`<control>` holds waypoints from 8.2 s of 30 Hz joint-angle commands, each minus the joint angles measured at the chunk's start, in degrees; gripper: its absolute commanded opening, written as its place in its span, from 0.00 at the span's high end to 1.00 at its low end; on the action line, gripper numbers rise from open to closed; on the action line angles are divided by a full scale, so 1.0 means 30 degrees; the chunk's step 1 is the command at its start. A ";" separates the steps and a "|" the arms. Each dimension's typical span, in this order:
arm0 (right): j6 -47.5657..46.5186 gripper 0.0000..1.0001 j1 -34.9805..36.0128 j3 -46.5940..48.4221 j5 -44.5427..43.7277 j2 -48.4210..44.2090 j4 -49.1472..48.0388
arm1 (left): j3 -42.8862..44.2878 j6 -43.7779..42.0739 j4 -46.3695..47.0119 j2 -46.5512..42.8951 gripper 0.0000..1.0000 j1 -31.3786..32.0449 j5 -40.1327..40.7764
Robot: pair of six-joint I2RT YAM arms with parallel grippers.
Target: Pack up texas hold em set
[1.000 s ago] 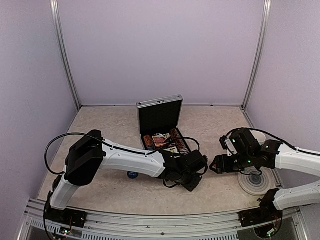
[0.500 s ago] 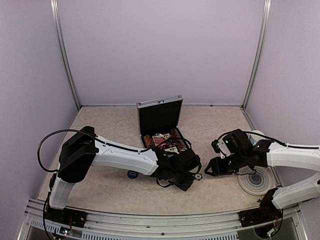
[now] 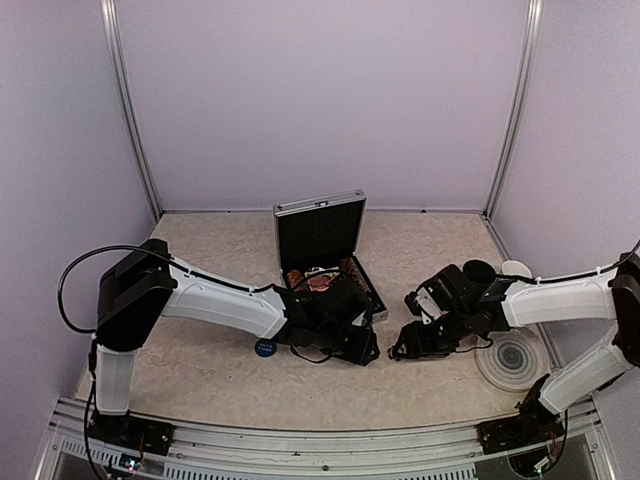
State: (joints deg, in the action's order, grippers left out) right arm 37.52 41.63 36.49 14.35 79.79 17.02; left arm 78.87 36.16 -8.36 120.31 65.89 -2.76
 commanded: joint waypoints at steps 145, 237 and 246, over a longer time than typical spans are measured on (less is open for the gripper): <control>-0.0904 0.30 0.0251 0.1137 0.2819 -0.5016 -0.0304 | -0.4030 0.8415 1.4369 -0.1838 0.03 -0.1155 -0.9818; -0.8713 0.08 0.4123 1.0675 -0.4509 0.8330 1.2022 | -1.4438 -0.1450 -0.2440 -2.4490 0.01 -0.2613 -0.0464; -0.9853 0.18 0.2327 1.1539 -0.4347 0.9386 1.1684 | -1.4853 -0.1375 -0.2242 -2.6823 0.01 -0.2598 0.0863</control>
State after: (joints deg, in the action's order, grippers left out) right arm 10.07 49.67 69.19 2.07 106.50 52.47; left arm 34.59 31.79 -15.75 42.15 58.41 -2.68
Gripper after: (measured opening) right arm 0.825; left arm 0.989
